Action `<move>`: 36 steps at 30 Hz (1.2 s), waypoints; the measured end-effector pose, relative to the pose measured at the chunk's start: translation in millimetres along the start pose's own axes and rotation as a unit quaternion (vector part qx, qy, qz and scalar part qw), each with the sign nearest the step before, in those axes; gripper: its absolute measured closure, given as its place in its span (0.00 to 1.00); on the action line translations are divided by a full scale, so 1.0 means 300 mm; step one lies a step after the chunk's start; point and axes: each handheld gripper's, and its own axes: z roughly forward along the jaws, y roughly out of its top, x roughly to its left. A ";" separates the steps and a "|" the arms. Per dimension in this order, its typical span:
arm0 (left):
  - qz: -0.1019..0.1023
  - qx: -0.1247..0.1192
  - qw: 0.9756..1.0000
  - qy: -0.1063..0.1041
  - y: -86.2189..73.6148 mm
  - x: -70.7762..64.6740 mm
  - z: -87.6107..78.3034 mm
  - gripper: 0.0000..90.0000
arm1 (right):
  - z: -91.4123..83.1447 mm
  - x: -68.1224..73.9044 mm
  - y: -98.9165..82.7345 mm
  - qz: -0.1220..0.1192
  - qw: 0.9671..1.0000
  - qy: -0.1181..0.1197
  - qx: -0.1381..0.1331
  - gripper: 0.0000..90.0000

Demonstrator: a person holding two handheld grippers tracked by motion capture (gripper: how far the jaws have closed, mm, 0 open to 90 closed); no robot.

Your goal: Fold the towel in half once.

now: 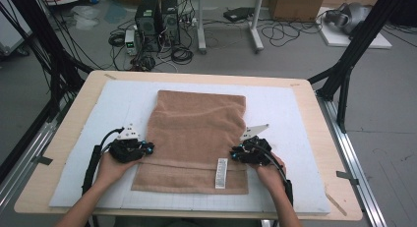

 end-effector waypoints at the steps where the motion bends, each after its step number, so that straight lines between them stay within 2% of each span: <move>1: 0.000 0.000 1.000 -0.001 0.001 0.000 -0.002 0.94 | -0.001 0.001 0.002 0.000 1.000 0.000 0.000 0.89; 5: -0.004 -0.008 1.000 -0.012 0.006 0.000 -0.029 0.95 | -0.023 -0.004 0.004 -0.001 1.000 0.005 -0.009 0.92; 8: -0.001 -0.025 1.000 -0.016 0.015 -0.009 -0.065 0.95 | -0.047 -0.003 0.005 0.000 1.000 0.010 -0.024 0.92; 12: 0.008 -0.031 0.999 -0.017 0.019 -0.028 -0.106 0.95 | -0.071 0.010 0.011 -0.005 0.999 0.018 -0.030 0.92; 18: 0.005 -0.046 0.998 -0.035 0.016 -0.051 -0.156 0.95 | -0.128 0.037 0.007 -0.008 0.998 0.027 -0.049 0.92; 22: 0.014 -0.055 0.997 -0.046 0.025 -0.084 -0.201 0.95 | -0.187 0.068 0.015 -0.023 0.998 0.035 -0.054 0.92; 24: 0.028 -0.060 0.996 -0.054 0.021 -0.113 -0.239 0.95 | -0.227 0.101 0.018 -0.037 0.997 0.043 -0.055 0.92; 25: 0.044 -0.059 0.996 -0.048 0.014 -0.125 -0.252 0.95 | -0.246 0.116 0.016 -0.045 0.996 0.043 -0.057 0.89; 26: 0.055 -0.059 0.996 -0.037 0.004 -0.136 -0.257 0.93 | -0.261 0.127 0.013 -0.049 0.996 0.049 -0.059 0.80; 27: 0.053 -0.055 0.996 -0.036 -0.006 -0.139 -0.256 0.87 | -0.269 0.131 0.007 -0.045 0.996 0.046 -0.061 0.71; 29: 0.038 -0.050 0.997 -0.042 -0.023 -0.138 -0.241 0.73 | -0.266 0.113 -0.008 -0.037 0.997 0.049 -0.052 0.70; 30: 0.033 -0.050 0.997 -0.046 -0.032 -0.138 -0.231 0.70 | -0.260 0.101 -0.016 -0.028 0.997 0.045 -0.049 0.69; 32: 0.031 -0.044 0.997 -0.058 -0.045 -0.143 -0.210 0.70 | -0.237 0.086 -0.025 -0.018 0.998 0.049 -0.047 0.67; 36: 0.043 -0.011 0.997 -0.059 -0.061 -0.152 -0.156 0.71 | -0.167 0.077 -0.027 -0.019 0.998 0.059 -0.028 0.64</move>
